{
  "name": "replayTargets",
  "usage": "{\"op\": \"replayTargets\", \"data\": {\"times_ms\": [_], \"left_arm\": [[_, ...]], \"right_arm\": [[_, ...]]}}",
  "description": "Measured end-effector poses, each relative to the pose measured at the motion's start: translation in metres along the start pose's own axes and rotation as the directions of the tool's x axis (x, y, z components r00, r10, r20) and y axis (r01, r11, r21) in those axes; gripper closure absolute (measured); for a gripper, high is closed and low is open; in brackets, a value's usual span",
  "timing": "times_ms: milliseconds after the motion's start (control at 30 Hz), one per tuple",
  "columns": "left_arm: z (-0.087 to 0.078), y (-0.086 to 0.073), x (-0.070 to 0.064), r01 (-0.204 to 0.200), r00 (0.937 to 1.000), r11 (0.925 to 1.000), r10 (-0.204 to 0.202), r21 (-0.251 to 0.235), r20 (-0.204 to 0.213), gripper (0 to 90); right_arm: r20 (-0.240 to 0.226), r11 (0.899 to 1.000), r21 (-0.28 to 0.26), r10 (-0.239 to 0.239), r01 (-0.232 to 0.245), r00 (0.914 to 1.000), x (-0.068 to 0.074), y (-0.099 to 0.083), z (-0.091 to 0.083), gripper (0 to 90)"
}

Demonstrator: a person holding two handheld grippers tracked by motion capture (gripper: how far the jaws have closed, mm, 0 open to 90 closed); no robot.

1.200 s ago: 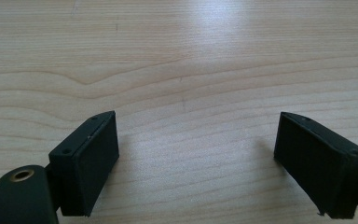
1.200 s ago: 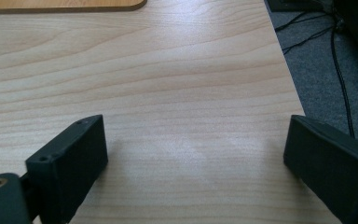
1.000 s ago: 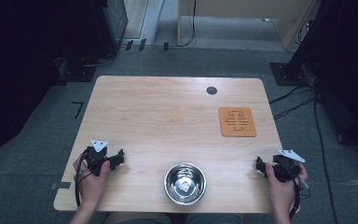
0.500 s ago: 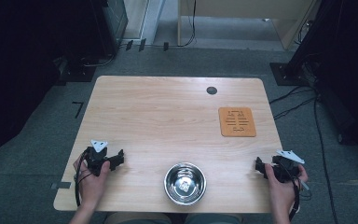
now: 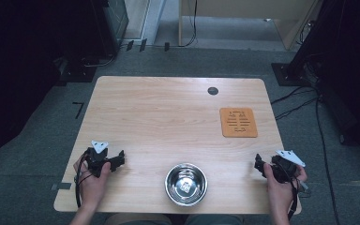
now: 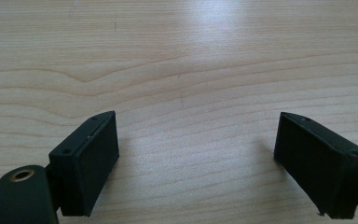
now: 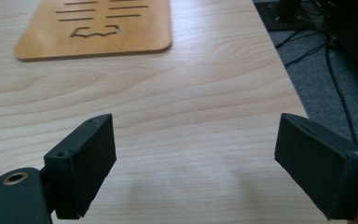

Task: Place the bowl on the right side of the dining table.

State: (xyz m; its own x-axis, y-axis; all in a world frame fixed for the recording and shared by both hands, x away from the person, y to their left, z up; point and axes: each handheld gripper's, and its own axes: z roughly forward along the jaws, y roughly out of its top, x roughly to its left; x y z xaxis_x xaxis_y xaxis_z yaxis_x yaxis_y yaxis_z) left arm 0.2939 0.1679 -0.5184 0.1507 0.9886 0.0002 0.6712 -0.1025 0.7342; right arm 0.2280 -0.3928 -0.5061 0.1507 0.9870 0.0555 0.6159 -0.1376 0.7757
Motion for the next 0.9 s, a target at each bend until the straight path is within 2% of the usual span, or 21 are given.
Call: {"op": "replayTargets", "data": {"times_ms": [33,267,433,900], "left_arm": [[0.000,0.000,0.000,-0.001,1.0000,1.0000,0.001,0.000,0.000,13.5],[0.000,0.000,0.000,0.000,1.0000,1.0000,0.000,0.000,0.000,13.5],[0.000,0.000,0.000,-0.001,1.0000,1.0000,0.001,0.000,0.000,13.5],[0.000,0.000,0.000,0.000,1.0000,1.0000,0.000,0.000,0.000,13.5]], "right_arm": [[-0.017,1.000,-0.009,0.001,-0.001,0.9998,0.004,0.001,-0.003,12.3],[-0.048,1.000,-0.015,0.012,-0.013,0.9987,0.013,0.003,-0.009,12.7],[-0.077,1.000,-0.013,-0.007,0.006,0.9970,0.024,0.003,-0.011,12.8],[-0.114,0.999,-0.016,-0.047,0.045,0.9924,0.042,0.001,-0.014,12.9]]}}
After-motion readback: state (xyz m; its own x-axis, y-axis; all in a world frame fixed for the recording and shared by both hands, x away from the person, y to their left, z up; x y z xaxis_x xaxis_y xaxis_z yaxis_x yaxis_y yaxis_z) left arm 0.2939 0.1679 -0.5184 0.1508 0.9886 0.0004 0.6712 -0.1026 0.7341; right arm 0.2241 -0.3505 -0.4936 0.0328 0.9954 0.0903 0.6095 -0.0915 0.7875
